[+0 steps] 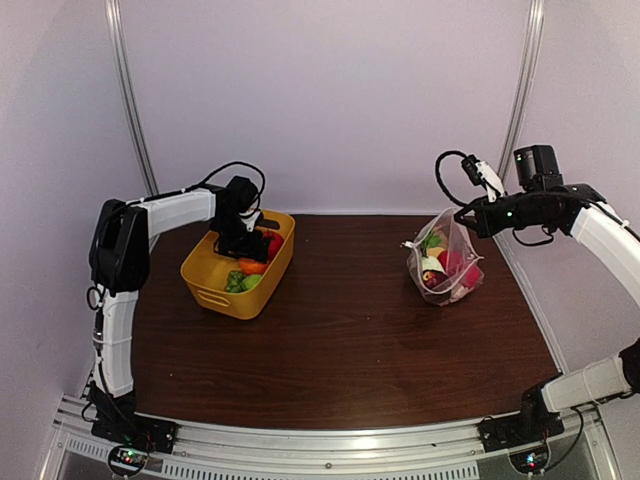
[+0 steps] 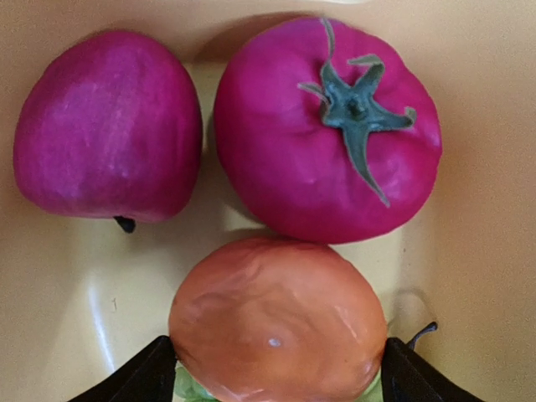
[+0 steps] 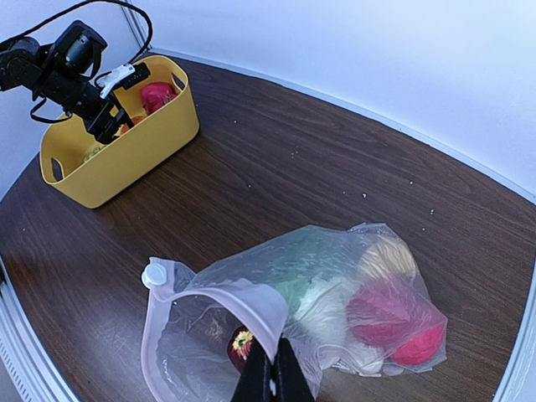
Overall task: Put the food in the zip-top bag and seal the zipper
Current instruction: Pick up the fake fruit from the bin.
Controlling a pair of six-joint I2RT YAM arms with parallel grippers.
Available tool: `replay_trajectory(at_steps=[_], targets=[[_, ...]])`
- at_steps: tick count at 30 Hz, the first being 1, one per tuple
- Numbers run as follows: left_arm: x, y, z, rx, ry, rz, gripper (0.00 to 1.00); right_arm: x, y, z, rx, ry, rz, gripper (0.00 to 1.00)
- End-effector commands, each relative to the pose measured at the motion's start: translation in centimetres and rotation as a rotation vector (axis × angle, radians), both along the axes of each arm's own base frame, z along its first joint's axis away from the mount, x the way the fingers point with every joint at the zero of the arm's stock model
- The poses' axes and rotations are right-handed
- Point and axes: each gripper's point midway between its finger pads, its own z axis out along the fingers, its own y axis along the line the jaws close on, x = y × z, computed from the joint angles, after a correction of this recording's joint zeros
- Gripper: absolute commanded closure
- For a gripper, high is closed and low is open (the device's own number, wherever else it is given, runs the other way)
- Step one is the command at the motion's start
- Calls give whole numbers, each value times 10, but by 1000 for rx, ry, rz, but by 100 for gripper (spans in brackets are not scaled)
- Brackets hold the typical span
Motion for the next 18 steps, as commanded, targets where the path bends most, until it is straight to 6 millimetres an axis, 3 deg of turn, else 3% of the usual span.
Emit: replay_trajectory(at_steps=[1, 18], targets=[[10, -1, -7, -38, 1, 14, 15, 1, 0, 4, 11, -20, -11, 100], [19, 5, -20, -28, 14, 26, 16, 0, 2, 7, 21, -19, -2, 100]])
